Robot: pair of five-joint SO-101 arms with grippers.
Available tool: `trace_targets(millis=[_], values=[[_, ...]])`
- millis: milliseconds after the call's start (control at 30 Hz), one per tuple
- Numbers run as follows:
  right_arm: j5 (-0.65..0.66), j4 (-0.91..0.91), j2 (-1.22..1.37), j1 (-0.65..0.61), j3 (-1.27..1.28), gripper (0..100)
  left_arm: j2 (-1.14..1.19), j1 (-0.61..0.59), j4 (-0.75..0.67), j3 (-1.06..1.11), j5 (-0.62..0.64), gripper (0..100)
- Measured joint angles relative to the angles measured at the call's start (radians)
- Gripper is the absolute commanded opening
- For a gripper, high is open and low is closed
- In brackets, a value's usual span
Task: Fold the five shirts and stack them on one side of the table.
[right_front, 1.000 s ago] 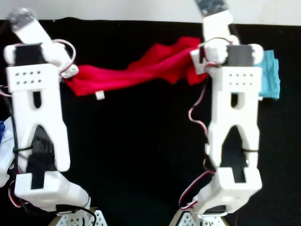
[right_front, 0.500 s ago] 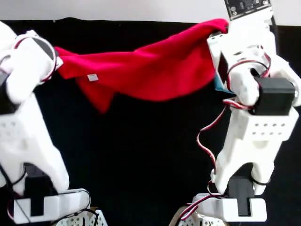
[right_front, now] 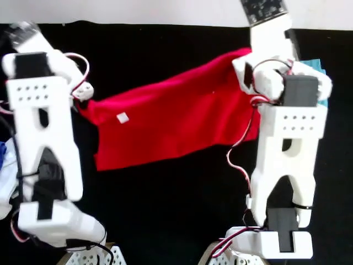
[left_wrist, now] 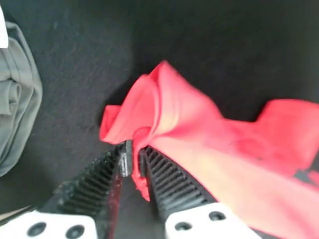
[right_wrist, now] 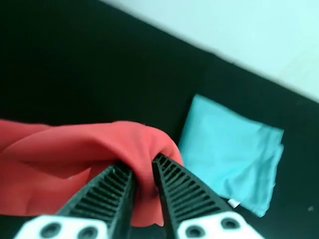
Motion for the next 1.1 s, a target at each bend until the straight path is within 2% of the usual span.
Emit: trace_targets(millis=[100, 267, 433, 633, 833, 1100], values=[[0.000, -0.071, 0.000, 0.000, 0.150, 0.5, 0.077, 0.000, 0.000, 0.005, -0.023, 17], [0.000, -0.238, 0.002, 0.000, 0.423, 0.5, 0.126, 0.043, 0.000, 0.009, -0.100, 16], [0.000, -0.393, 0.002, 0.002, 0.643, 0.5, 0.137, 0.161, 0.000, 0.012, -0.169, 16], [0.003, -0.437, 0.002, 0.015, 0.677, 0.5, 0.215, 0.319, -0.005, 0.144, -0.330, 16], [0.080, -0.437, 0.002, 0.054, 0.678, 0.5, 0.276, 0.279, -0.025, 0.227, -0.351, 16], [0.094, -0.437, 0.002, 0.092, 0.680, 0.5, 0.290, 0.253, -0.054, 0.272, -0.428, 16]])
